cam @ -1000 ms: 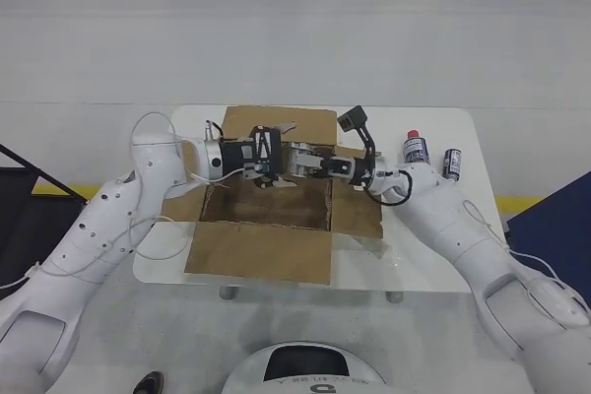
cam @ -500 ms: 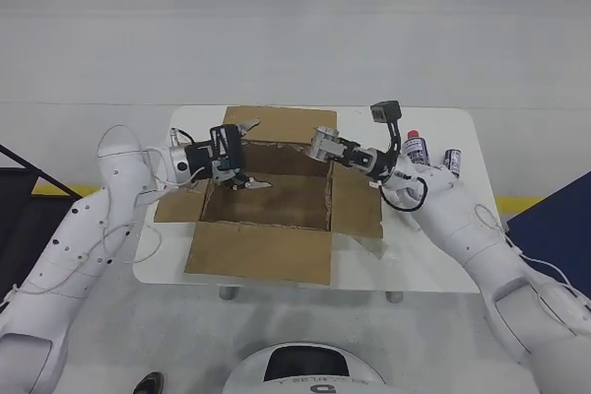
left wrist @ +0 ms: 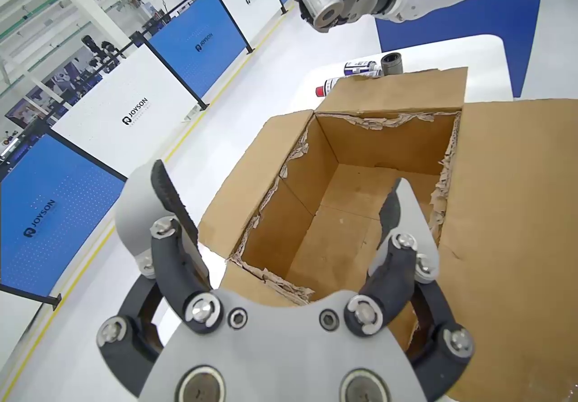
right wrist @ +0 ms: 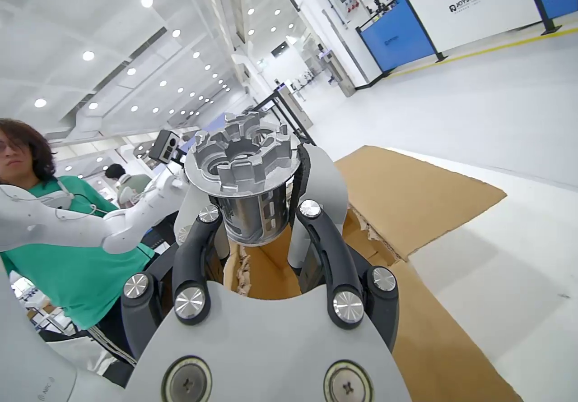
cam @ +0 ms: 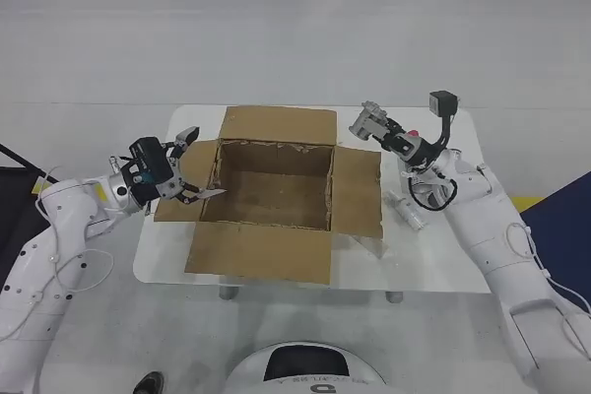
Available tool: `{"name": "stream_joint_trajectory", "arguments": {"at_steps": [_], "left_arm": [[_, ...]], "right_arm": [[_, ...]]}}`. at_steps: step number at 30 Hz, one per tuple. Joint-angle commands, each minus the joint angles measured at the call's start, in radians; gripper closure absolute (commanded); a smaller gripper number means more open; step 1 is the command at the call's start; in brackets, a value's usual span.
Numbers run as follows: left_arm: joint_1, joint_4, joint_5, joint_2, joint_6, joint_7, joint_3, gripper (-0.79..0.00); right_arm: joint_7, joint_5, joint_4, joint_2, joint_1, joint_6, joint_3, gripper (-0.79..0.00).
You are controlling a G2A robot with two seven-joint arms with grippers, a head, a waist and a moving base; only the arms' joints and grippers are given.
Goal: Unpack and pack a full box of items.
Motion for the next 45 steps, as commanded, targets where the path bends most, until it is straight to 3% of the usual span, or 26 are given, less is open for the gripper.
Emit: {"name": "stream_joint_trajectory", "arguments": {"at_steps": [1,9,14,22,26,31,35,45], "left_arm": [[0.000,0.000,0.000,0.000,0.000,0.000,0.000,-0.785],[0.000,0.000,0.000,0.000,0.000,0.000,0.000,-0.785],[0.000,0.000,0.000,0.000,0.000,0.000,0.000,-0.785],[0.000,0.000,0.000,0.000,0.000,0.000,0.000,-0.785],[0.000,0.000,0.000,0.000,0.000,0.000,0.000,-0.785],[0.000,0.000,0.000,0.000,0.000,0.000,0.000,-0.785],[0.000,0.000,0.000,0.000,0.000,0.000,0.000,-0.785],[0.000,0.000,0.000,0.000,0.000,0.000,0.000,-0.785]], "right_arm": [[0.019,0.038,0.001,0.000,0.001,0.000,-0.001,0.000],[0.021,0.037,-0.009,-0.001,-0.010,0.018,-0.007,0.000],[-0.064,-0.160,0.043,0.020,-0.038,0.000,0.070,0.000],[-0.470,-0.609,0.007,0.077,-0.161,0.000,0.296,0.000],[-0.637,-0.858,-0.016,0.108,-0.230,0.000,0.384,0.000],[-0.803,-1.049,0.050,0.141,-0.257,0.000,0.453,0.000],[-0.864,-1.159,0.130,0.158,-0.237,0.000,0.474,0.000],[-0.864,-1.159,0.130,0.158,-0.237,0.000,0.474,0.000]]}}
